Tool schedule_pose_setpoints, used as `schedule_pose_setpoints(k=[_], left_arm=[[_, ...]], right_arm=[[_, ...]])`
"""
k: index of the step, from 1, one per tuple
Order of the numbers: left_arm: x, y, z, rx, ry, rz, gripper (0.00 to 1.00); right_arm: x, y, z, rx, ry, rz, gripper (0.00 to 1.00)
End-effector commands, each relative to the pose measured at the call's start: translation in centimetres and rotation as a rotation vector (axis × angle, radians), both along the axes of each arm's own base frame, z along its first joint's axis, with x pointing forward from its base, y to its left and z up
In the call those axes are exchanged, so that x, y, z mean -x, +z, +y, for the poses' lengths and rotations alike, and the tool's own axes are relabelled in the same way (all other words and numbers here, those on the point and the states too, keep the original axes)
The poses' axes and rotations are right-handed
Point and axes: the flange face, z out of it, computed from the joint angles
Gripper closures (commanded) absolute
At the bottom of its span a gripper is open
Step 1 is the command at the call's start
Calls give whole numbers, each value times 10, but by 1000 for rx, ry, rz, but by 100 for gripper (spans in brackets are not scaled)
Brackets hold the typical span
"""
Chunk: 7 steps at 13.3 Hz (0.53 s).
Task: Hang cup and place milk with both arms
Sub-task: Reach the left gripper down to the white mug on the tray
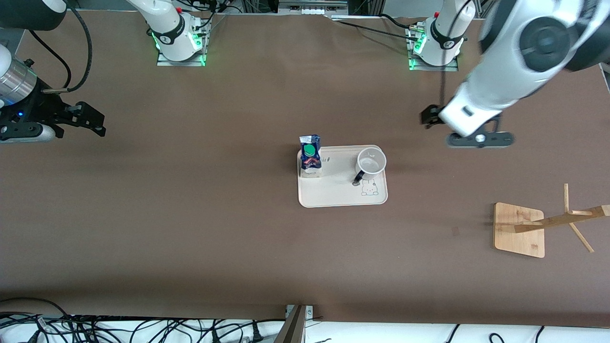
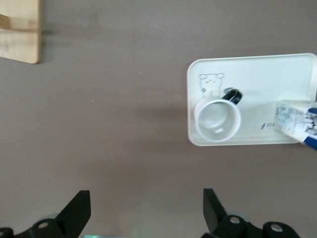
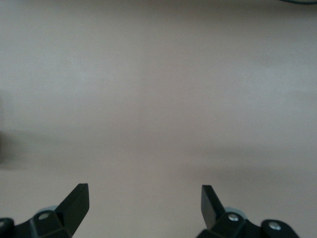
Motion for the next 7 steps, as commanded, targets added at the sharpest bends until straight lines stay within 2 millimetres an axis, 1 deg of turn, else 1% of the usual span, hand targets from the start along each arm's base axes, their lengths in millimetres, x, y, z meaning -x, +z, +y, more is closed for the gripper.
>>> schedule_pose_setpoints(k=[1, 3, 4, 5, 7], left_arm=[[-11, -35, -37, 16, 68, -10, 0], [-21, -67, -45, 26, 67, 4, 0], [-23, -82, -45, 23, 67, 21, 0], [-26, -93, -45, 25, 69, 23, 0], [-29, -124, -47, 15, 58, 65, 0]], right_arm=[[-1, 5, 1, -8, 2, -7, 0], [-1, 5, 1, -8, 2, -7, 0], [-1, 5, 1, -8, 2, -7, 0], [-1, 5, 1, -8, 2, -7, 0], [-1, 5, 1, -8, 2, -7, 0]])
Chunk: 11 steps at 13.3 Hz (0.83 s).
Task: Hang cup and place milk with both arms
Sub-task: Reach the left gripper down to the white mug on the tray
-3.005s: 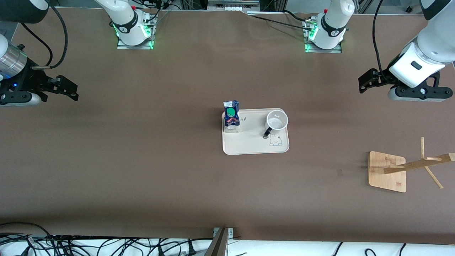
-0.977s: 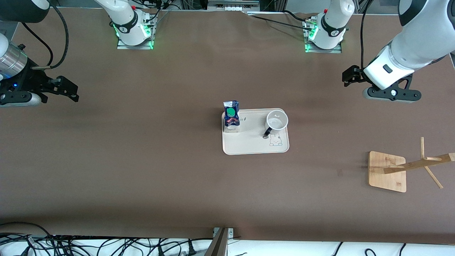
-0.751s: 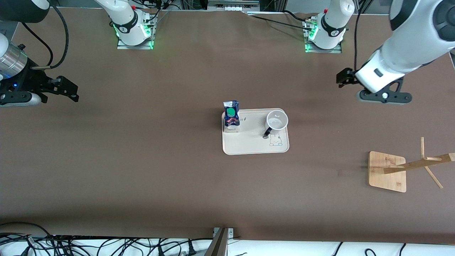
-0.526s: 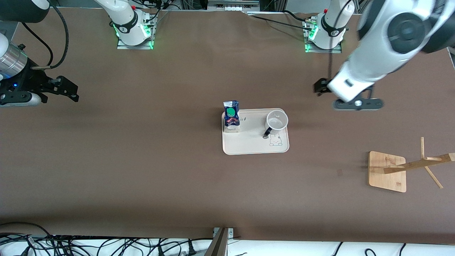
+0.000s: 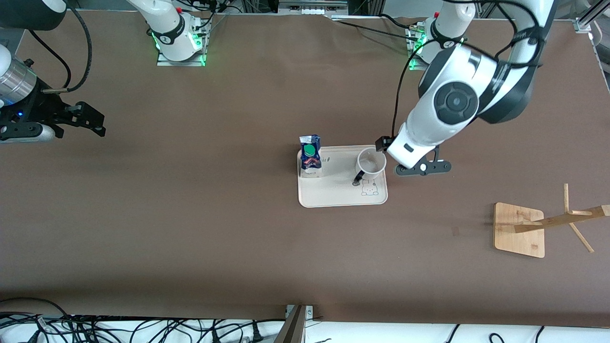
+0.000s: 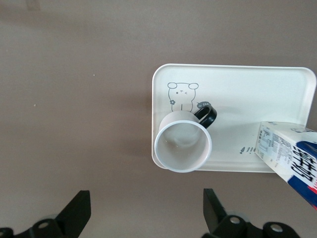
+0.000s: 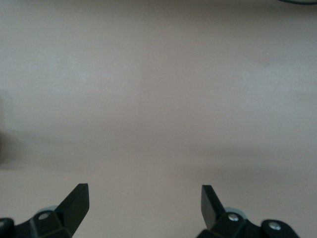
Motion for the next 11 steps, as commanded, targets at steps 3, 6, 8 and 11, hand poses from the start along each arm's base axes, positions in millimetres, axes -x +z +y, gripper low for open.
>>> schedule_pose_setpoints(k=[3, 6, 8, 11], left_arm=[[9, -44, -10, -88, -79, -3, 0], [15, -50, -17, -107, -106, -7, 0], [22, -64, -22, -135, -169, -51, 0], [38, -87, -29, -117, -209, -93, 0]], right_arm=[[-1, 5, 0, -10, 1, -6, 0], [-1, 5, 1, -24, -1, -5, 0], [-1, 5, 1, -24, -1, -4, 0], [-1, 5, 1, -24, -1, -2, 0]])
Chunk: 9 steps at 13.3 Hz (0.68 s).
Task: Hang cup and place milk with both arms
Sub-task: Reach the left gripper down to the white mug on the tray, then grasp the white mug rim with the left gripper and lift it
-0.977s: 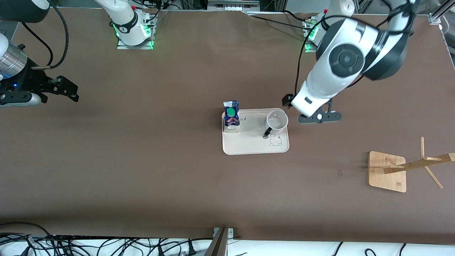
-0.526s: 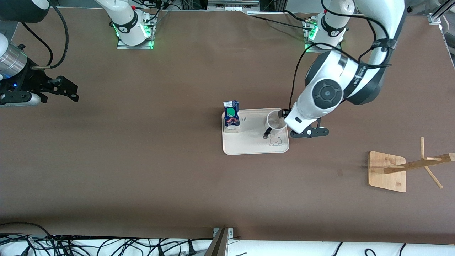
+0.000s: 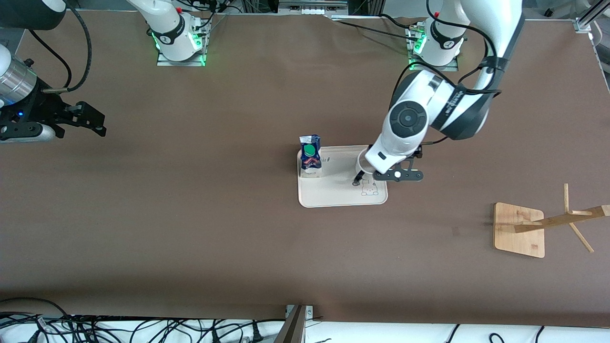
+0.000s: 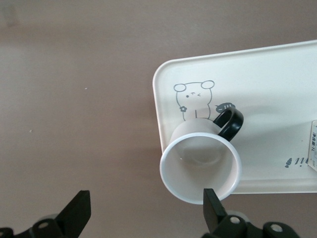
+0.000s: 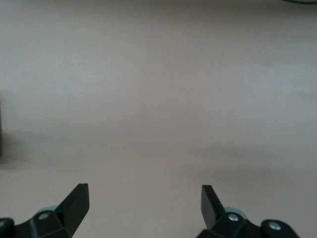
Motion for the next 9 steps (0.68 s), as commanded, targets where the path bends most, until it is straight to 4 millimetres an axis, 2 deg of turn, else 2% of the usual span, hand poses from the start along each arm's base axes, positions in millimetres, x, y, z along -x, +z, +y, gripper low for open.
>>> schedule_pose_setpoints(k=[1, 3, 5, 6, 8, 9], left_arm=[[17, -11, -2, 19, -64, -62, 0], [21, -22, -14, 49, -225, -109, 0], [26, -32, -9, 38, -308, -87, 0], [29, -35, -14, 39, -333, -79, 0], [46, -38, -43, 42, -388, -74, 2], [48, -44, -46, 42, -391, -65, 10]], right_arm=[[0, 5, 1, -17, 0, -1, 0], [0, 5, 1, -17, 3, -1, 0], [0, 5, 0, -17, 2, 0, 0], [0, 5, 0, -17, 2, 2, 0], [0, 5, 1, -17, 2, 4, 0], [0, 5, 1, -15, 0, 3, 0]])
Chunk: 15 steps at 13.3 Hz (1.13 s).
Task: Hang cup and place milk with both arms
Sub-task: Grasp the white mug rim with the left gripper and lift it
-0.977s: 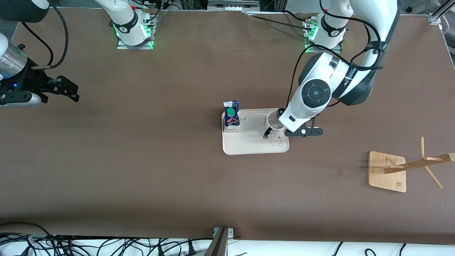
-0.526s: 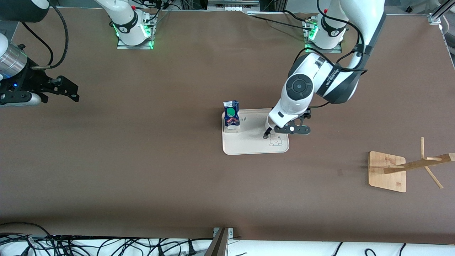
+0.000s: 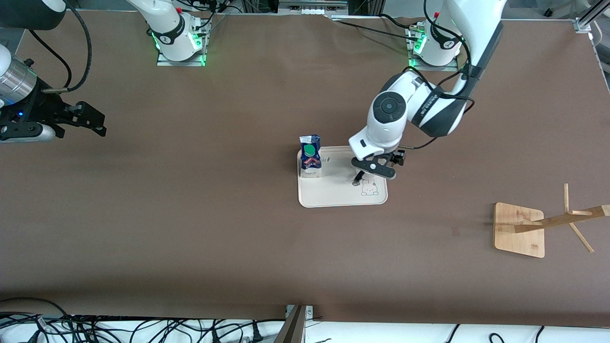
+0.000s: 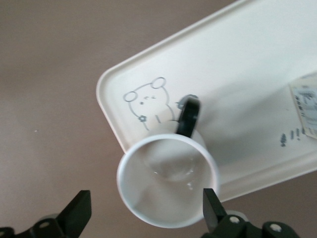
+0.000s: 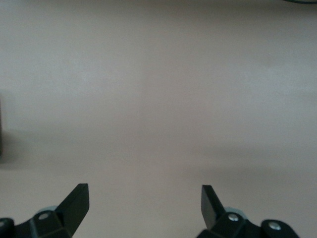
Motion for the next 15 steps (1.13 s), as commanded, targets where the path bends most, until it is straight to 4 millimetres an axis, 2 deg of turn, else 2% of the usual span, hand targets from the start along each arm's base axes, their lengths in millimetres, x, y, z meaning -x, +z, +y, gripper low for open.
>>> schedule_pose_setpoints(k=[1, 4, 5, 6, 7, 9, 10, 11, 13, 15], left_arm=[[16, -8, -18, -17, -71, -3, 17], [19, -30, -21, -19, -87, 13, 23], [21, -37, -23, -21, -93, 22, 30], [25, -43, -30, -11, -105, 21, 40], [26, -50, -34, -2, -116, 16, 59], [22, -56, -37, 2, -157, -25, 79], [20, -58, -35, 2, -154, -24, 92], [21, -58, -35, 2, -152, -23, 100], [19, -48, -40, 1, -160, -44, 100], [8, -29, -41, 16, -154, -78, 100]], right_arm=[[0, 5, 1, -15, 0, 2, 0], [0, 5, 1, -15, 0, 4, 0], [0, 5, 1, -15, 2, 4, 0], [0, 5, 2, -15, 3, 4, 0], [0, 5, 3, -15, 5, 4, 0], [0, 5, 3, -15, 5, 4, 0], [0, 5, 3, -15, 5, 4, 0], [0, 5, 3, -15, 5, 4, 0], [0, 6, 3, -10, 11, 1, 0], [0, 5, 5, -10, 23, 4, 0]])
